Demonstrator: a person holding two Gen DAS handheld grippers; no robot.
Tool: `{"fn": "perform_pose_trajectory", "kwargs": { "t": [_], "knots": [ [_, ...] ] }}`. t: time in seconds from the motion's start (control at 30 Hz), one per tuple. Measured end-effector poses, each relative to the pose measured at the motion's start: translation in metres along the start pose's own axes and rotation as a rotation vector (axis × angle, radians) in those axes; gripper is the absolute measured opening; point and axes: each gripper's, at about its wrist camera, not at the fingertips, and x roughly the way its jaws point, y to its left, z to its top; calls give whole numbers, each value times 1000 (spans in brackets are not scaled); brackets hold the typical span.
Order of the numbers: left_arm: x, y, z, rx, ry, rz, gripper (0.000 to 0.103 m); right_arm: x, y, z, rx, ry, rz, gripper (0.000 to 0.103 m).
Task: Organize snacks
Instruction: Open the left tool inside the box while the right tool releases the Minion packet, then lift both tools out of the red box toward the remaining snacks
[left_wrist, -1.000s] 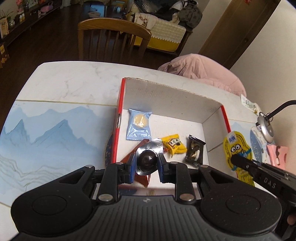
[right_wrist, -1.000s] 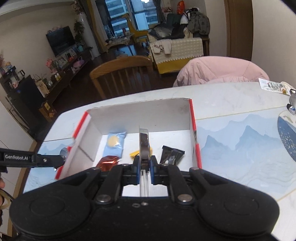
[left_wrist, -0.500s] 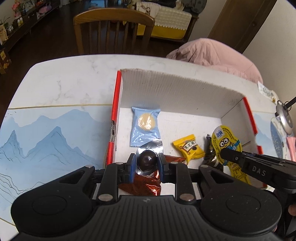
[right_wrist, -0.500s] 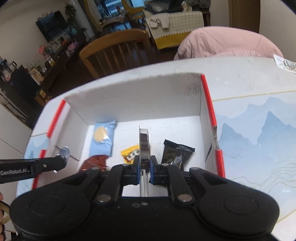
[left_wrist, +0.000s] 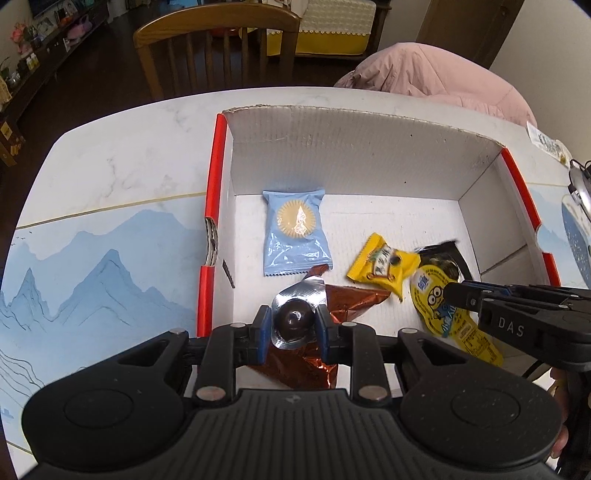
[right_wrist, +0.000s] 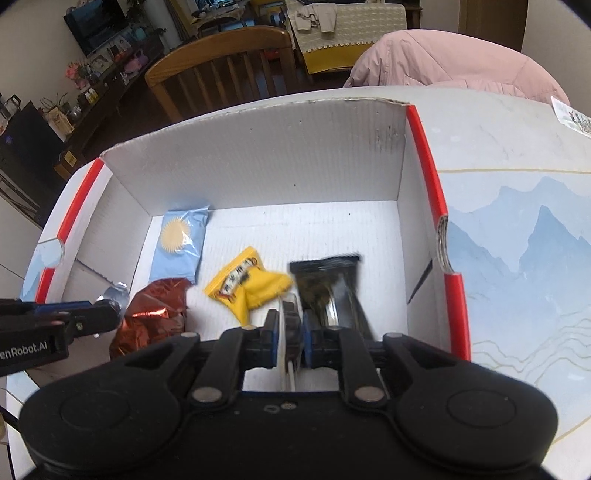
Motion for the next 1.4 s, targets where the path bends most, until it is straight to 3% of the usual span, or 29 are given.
{"fn": "perform_pose_trajectory", "kwargs": {
  "t": [0.27, 0.43, 0.9, 1.1, 1.3, 1.4],
  "knots": [
    [-13, 3, -5, -12, -12, -13, 26, -24, 1, -7, -2, -36, 15, 23],
    [-24, 6, -11, -16, -29, -30, 44, -52, 11, -13, -33, -77, 47, 26],
    [-88, 13, -45, -10, -120, -104, 44, -130, 27, -49, -39, -184, 104, 36],
    [-116, 16, -67, 8, -154, -133, 51, -154, 37, -70, -50, -224, 113, 44],
    [-139, 19, -92, 49, -202, -146, 52, -169, 43, -92, -51, -251, 113, 56],
    [-146, 22, -103, 50, -216, -157, 57, -175, 48, -106, -56, -267, 111, 69]
  ]
}}
